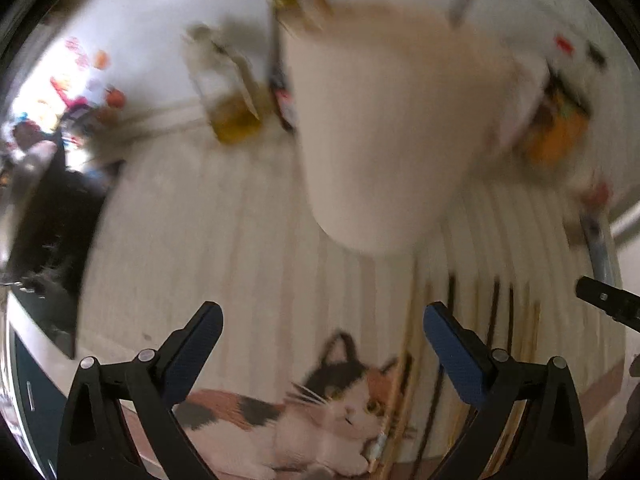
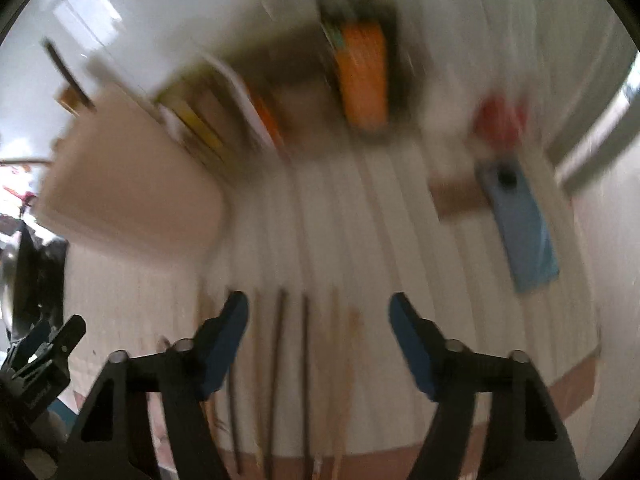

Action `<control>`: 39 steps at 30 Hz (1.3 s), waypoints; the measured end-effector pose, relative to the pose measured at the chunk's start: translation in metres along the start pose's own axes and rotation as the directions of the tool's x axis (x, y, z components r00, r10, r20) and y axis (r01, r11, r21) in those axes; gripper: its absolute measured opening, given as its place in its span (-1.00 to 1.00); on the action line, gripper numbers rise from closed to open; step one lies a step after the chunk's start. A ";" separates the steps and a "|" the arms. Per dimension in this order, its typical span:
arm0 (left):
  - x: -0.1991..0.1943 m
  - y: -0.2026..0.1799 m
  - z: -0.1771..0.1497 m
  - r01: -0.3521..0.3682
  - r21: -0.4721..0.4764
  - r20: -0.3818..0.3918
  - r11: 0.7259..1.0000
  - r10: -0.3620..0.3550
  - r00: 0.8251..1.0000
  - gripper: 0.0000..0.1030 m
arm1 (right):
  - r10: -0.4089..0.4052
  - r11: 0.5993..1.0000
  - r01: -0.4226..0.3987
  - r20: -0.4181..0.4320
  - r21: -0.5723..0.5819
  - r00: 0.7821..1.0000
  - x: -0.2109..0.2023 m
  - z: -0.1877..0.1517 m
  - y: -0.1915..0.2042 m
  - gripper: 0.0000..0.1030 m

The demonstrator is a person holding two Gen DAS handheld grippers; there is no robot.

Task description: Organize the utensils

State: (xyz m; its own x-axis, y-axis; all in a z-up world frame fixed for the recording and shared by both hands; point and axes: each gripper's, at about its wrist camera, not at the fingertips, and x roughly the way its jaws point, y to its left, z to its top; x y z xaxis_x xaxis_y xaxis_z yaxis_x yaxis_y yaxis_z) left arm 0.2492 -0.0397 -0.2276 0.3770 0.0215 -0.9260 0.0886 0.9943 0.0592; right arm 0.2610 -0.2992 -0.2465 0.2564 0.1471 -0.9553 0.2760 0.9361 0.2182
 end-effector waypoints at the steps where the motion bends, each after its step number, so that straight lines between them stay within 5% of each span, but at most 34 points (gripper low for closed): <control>1: 0.010 -0.006 -0.005 0.013 0.021 -0.031 1.000 -0.012 0.999 0.77 | 0.001 1.000 -0.001 -0.028 0.011 1.000 0.009 -0.006 -0.005 0.18; 6: 0.051 -0.033 -0.022 0.056 0.112 -0.141 0.992 -0.040 0.989 -0.07 | 0.008 0.999 -0.001 -0.146 0.053 0.989 0.047 -0.031 -0.026 -0.15; 17: 0.077 -0.062 -0.035 0.063 0.204 -0.178 0.977 -0.027 0.984 -0.90 | 0.015 0.998 -0.004 -0.204 0.056 0.979 0.071 -0.059 -0.040 -0.62; 23: 0.084 -0.047 -0.038 0.043 0.127 -0.192 0.991 -0.018 0.981 -0.97 | -0.028 1.000 0.025 -0.217 -0.016 0.976 0.082 -0.063 -0.023 -0.87; 30: 0.082 -0.007 -0.042 0.034 0.016 -0.226 0.999 -0.029 0.974 -0.97 | -0.064 0.998 0.060 -0.231 -0.022 0.971 0.085 -0.063 -0.023 -0.87; 36: 0.073 0.003 -0.034 0.225 -0.049 -0.216 0.973 -0.230 0.949 -0.85 | -0.045 0.999 0.044 -0.252 -0.009 0.967 0.086 -0.058 -0.027 -0.87; 39: 0.072 -0.012 -0.026 0.246 -0.018 -0.203 0.969 -0.244 0.948 -0.77 | -0.038 0.999 0.039 -0.257 0.001 0.966 0.085 -0.052 -0.032 -0.87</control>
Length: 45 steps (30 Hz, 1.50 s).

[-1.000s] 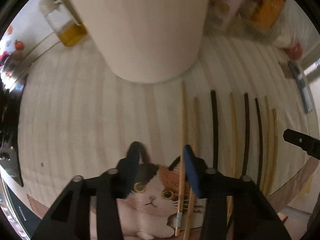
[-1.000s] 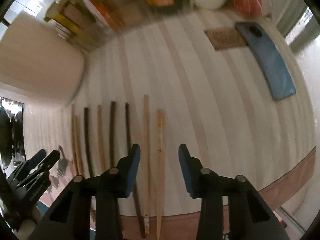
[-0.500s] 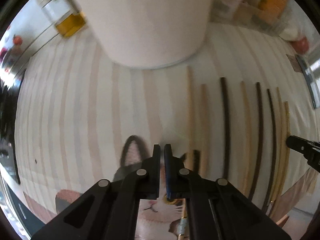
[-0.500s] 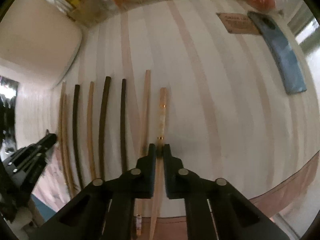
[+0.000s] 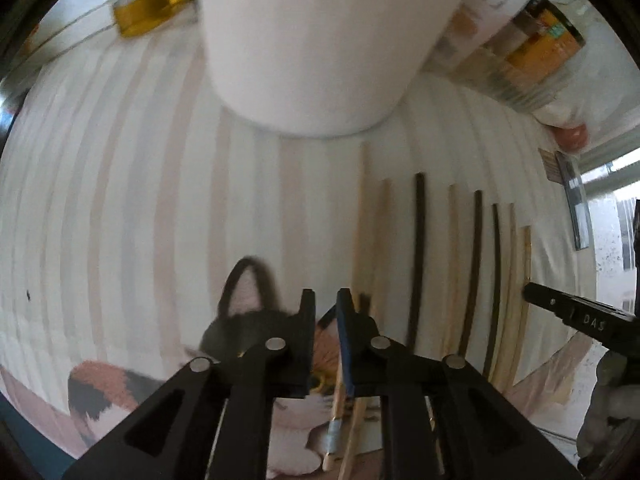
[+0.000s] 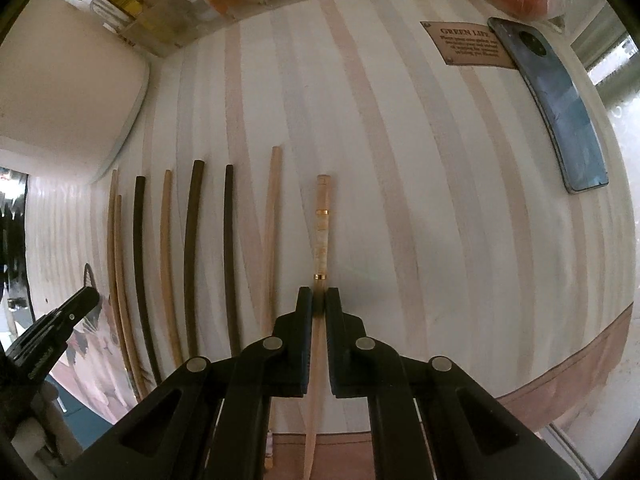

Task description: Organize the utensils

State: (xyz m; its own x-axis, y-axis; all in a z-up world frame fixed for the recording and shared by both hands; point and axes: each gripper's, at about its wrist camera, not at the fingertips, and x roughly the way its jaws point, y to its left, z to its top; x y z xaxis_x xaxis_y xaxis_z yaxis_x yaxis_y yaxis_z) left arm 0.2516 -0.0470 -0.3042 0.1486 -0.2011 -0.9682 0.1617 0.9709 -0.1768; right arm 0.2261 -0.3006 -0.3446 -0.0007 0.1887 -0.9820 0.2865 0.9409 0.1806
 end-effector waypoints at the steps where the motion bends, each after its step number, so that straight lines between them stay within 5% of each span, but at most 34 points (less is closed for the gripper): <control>1: 0.001 -0.003 0.001 0.000 0.012 0.002 1.000 0.000 1.000 -0.77 | 0.001 1.000 -0.001 0.001 0.001 1.000 0.000 -0.001 0.000 -0.87; 11: 0.039 -0.056 0.017 -0.120 0.176 -0.001 0.977 0.122 0.993 -0.85 | -0.010 1.000 0.010 0.007 -0.002 1.000 0.000 -0.008 0.002 -0.87; 23: 0.027 0.003 -0.002 -0.187 -0.095 -0.060 0.978 0.182 0.981 -0.91 | -0.096 0.989 0.095 -0.002 -0.110 0.995 0.002 -0.012 0.018 -0.87; 34: 0.029 -0.002 -0.013 -0.184 0.014 -0.068 0.983 0.185 0.980 -0.88 | -0.067 0.989 0.057 -0.069 -0.136 0.995 0.004 0.000 0.014 -0.86; 41: 0.026 0.013 0.001 -0.181 -0.117 -0.069 0.976 0.174 0.982 -0.91 | -0.071 0.989 0.065 -0.042 -0.136 0.997 0.006 0.003 0.021 -0.87; 45: 0.020 0.026 -0.009 -0.184 -0.089 -0.073 0.979 0.178 0.981 -0.91 | -0.049 0.993 0.043 -0.046 -0.108 0.998 0.006 0.005 0.018 -0.87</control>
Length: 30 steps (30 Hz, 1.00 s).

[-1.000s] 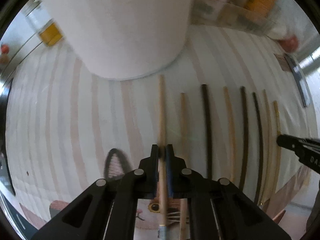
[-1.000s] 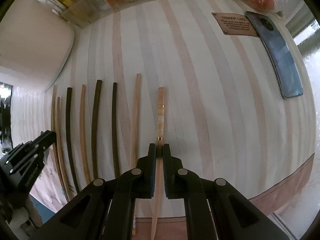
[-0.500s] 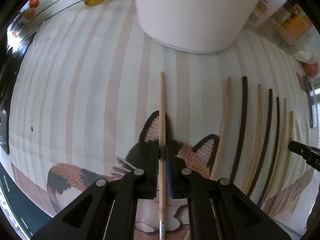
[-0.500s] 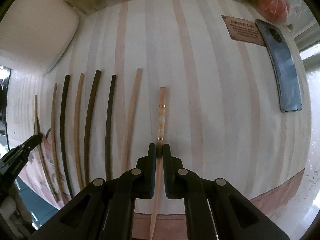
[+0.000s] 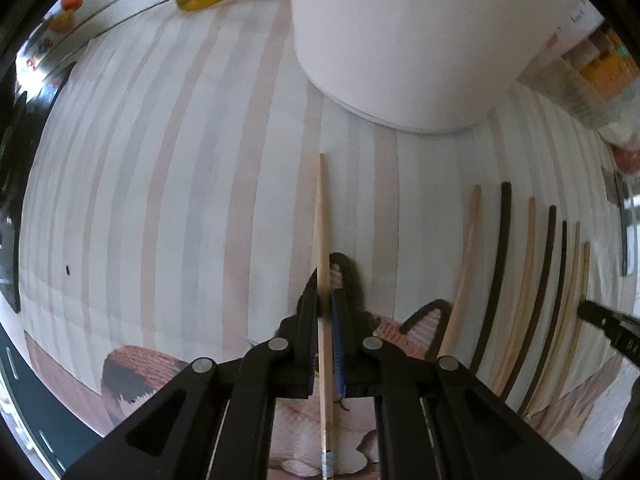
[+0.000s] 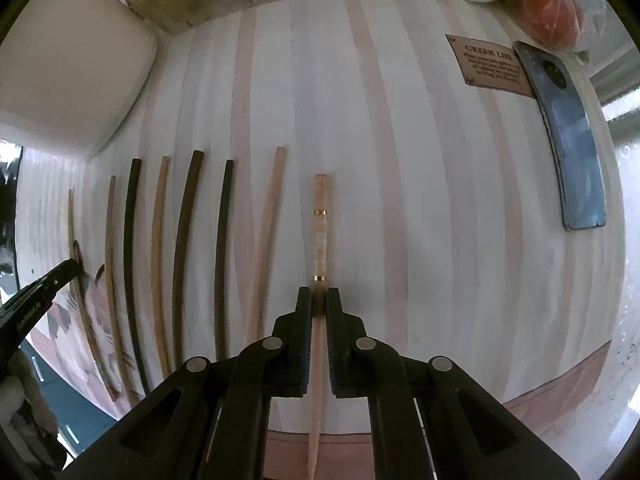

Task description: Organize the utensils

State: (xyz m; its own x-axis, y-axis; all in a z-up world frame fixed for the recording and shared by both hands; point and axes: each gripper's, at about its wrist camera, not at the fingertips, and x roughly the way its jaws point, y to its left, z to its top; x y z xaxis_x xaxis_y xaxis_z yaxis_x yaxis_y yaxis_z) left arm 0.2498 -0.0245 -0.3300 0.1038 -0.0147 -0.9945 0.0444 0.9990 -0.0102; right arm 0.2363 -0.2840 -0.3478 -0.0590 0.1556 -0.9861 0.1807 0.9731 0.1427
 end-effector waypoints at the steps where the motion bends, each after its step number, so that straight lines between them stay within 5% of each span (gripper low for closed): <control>1: -0.001 0.002 0.003 -0.007 0.018 0.001 1.000 0.006 1.000 -0.90 | 0.001 1.000 -0.001 -0.005 -0.002 1.000 0.000 0.002 -0.001 -0.87; 19: -0.007 0.001 0.007 -0.036 0.066 0.021 0.997 0.035 0.999 -0.90 | -0.017 1.000 0.017 -0.033 -0.018 0.999 0.005 0.019 0.000 -0.87; 30: -0.043 -0.009 0.002 -0.033 0.067 0.115 0.997 0.026 0.993 -0.92 | 0.069 0.996 -0.073 0.089 0.044 0.994 -0.013 0.005 -0.013 -0.88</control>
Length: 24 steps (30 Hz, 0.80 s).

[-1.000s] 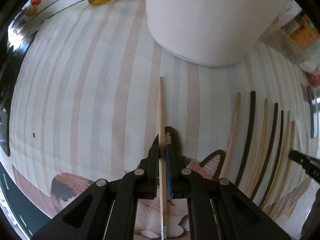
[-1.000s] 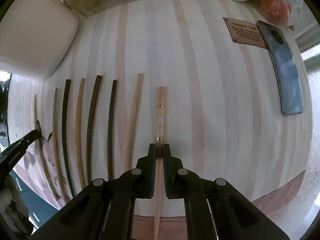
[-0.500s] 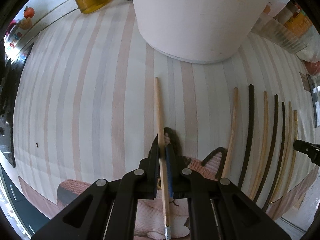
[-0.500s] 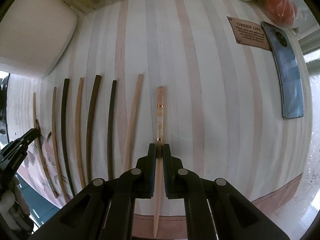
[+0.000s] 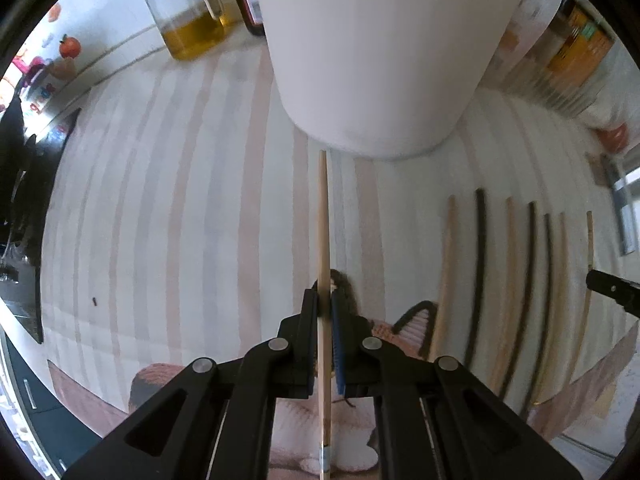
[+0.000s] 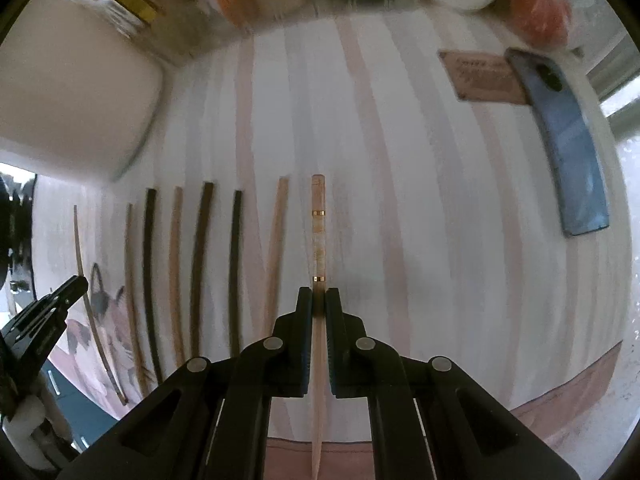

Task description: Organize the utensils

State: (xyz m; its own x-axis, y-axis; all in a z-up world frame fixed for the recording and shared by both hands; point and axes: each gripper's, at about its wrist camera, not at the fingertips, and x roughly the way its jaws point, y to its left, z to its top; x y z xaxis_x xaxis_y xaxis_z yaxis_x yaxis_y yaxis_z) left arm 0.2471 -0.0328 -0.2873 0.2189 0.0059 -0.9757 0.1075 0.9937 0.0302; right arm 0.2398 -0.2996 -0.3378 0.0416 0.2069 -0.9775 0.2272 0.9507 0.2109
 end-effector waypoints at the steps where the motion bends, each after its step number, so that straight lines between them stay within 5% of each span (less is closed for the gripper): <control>1: -0.007 0.000 0.000 0.005 -0.001 0.015 1.000 -0.005 1.000 -0.92 | 0.004 1.000 -0.004 0.022 0.001 1.000 -0.006 -0.003 0.000 -0.88; 10: -0.066 0.000 0.005 0.038 -0.009 0.143 0.999 -0.037 0.989 -0.92 | 0.040 0.999 -0.039 0.171 -0.011 0.984 -0.053 -0.014 0.009 -0.88; 24: -0.115 0.012 0.014 0.047 -0.026 0.291 0.999 -0.038 0.956 -0.92 | 0.091 0.994 -0.068 0.332 -0.081 0.939 -0.122 0.014 0.034 -0.90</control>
State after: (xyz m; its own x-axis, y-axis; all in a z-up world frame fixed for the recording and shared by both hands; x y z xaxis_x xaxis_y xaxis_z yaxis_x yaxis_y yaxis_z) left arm 0.2363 -0.0229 -0.1717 0.4874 -0.0641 -0.8708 0.0924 0.9955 -0.0216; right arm 0.2564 -0.2962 -0.2111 0.3833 0.2044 -0.9007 0.1444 0.9499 0.2770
